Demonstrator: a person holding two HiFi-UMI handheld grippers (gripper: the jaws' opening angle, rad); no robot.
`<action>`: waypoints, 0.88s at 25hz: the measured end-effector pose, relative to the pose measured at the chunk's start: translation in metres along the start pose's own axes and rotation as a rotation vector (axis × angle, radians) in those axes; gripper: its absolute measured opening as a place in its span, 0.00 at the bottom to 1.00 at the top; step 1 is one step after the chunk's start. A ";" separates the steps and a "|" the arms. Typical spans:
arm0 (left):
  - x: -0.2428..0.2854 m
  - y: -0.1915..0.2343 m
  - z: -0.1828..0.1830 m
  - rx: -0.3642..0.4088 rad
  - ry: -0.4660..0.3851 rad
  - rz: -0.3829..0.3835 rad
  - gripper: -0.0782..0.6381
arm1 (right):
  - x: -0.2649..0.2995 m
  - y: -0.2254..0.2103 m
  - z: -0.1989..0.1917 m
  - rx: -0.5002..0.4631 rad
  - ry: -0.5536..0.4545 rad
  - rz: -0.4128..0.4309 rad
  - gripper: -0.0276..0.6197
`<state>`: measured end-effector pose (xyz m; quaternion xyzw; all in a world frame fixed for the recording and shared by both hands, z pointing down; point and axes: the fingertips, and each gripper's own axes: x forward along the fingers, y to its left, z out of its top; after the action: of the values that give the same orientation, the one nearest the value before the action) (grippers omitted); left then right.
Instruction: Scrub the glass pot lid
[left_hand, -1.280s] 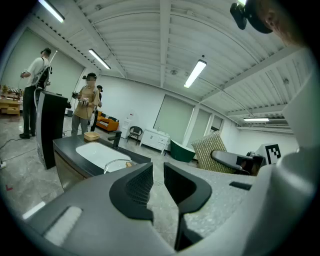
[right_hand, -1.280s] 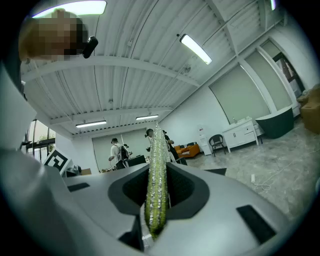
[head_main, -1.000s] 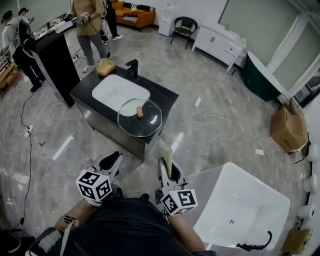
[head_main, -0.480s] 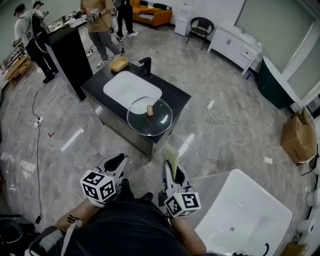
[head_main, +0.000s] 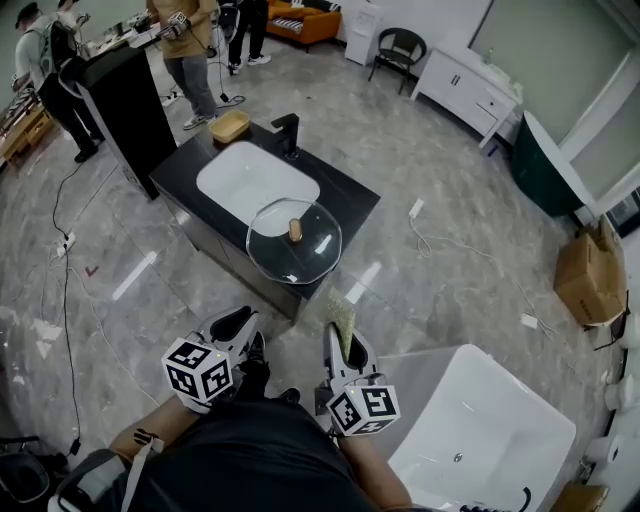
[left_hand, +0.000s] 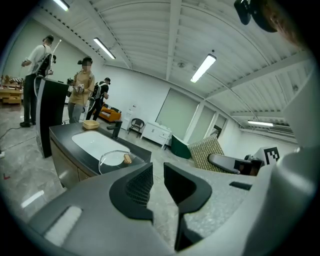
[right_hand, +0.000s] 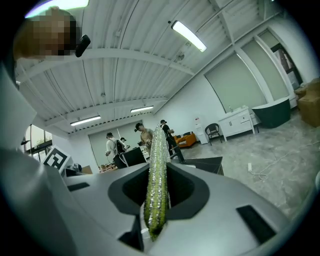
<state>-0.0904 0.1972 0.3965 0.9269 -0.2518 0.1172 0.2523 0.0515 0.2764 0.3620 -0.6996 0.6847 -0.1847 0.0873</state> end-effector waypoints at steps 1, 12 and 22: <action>0.008 0.002 0.005 0.000 0.001 -0.013 0.21 | 0.006 -0.004 0.003 -0.003 0.001 -0.014 0.14; 0.111 0.060 0.062 -0.028 0.053 -0.141 0.21 | 0.100 -0.047 0.014 -0.001 0.057 -0.191 0.14; 0.145 0.132 0.082 -0.068 0.092 -0.146 0.21 | 0.172 -0.052 -0.003 0.047 0.145 -0.238 0.14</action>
<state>-0.0295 -0.0035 0.4314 0.9274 -0.1755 0.1321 0.3027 0.0975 0.1091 0.4082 -0.7584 0.5970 -0.2597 0.0314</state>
